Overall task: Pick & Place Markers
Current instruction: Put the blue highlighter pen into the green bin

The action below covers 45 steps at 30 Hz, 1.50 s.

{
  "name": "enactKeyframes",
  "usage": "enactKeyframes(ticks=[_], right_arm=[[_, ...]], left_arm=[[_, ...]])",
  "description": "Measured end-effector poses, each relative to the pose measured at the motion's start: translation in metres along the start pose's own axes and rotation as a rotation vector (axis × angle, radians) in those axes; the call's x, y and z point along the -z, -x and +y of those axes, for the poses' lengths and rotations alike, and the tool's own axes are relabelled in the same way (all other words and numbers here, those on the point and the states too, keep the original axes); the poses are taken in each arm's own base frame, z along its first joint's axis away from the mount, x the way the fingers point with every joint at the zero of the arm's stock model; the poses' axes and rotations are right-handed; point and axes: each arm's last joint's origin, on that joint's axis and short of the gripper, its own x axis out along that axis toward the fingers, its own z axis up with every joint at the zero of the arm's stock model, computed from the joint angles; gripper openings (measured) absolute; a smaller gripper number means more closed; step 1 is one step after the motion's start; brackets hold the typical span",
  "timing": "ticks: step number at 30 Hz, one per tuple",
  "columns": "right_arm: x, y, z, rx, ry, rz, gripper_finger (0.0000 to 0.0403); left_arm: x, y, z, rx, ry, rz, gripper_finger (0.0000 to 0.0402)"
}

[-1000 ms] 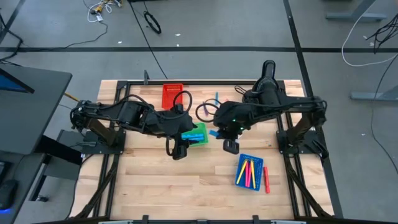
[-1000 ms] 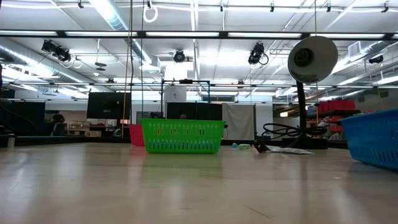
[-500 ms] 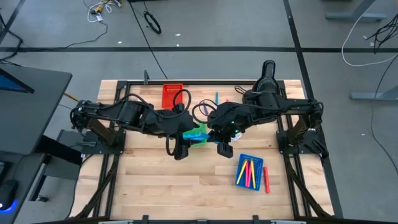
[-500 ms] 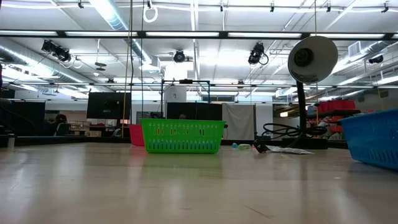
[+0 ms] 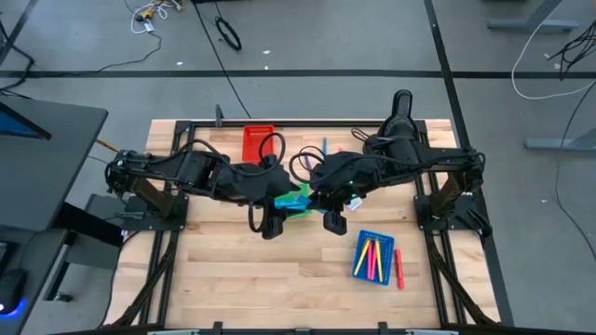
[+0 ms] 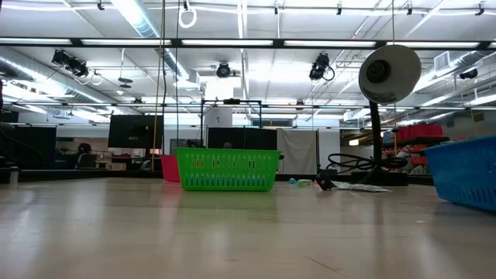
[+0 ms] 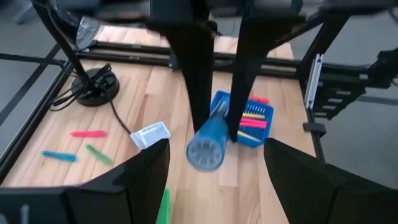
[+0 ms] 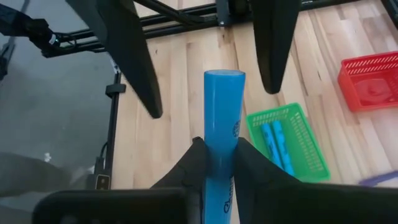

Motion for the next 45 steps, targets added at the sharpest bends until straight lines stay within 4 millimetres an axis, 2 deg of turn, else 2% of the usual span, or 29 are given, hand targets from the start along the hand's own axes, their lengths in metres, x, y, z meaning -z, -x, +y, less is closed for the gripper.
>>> enactKeyframes(ticks=[6,18,22,33,43,45], right_arm=[[-0.0004,0.0000,0.0002,-0.001,0.005,-0.004,0.0038],[-0.0004,-0.0002,0.0002,-0.001,0.002,-0.004,0.0038],[0.0000,-0.0002,0.0001,0.000,0.002,0.001,0.0038],[0.0009,-0.0002,0.0000,0.005,0.012,0.008,0.0038],[0.0007,-0.0002,0.0000,0.004,0.018,0.006,0.0039],[0.0006,-0.0002,-0.0002,0.005,0.020,0.006,0.0057]], left_arm=[[-0.0041,0.0002,-0.0011,0.012,0.011,-0.041,0.0268],[-0.0030,-0.0088,0.0005,0.051,0.018,-0.009,0.0264],[-0.0029,-0.0089,0.0022,0.020,0.019,-0.012,0.0232],[-0.0020,-0.0089,0.0029,0.003,0.014,-0.006,0.0088],[-0.0022,-0.0089,0.0041,-0.001,0.015,-0.005,0.0088],[-0.0022,-0.0089,0.0043,-0.004,0.014,-0.005,0.0085]])
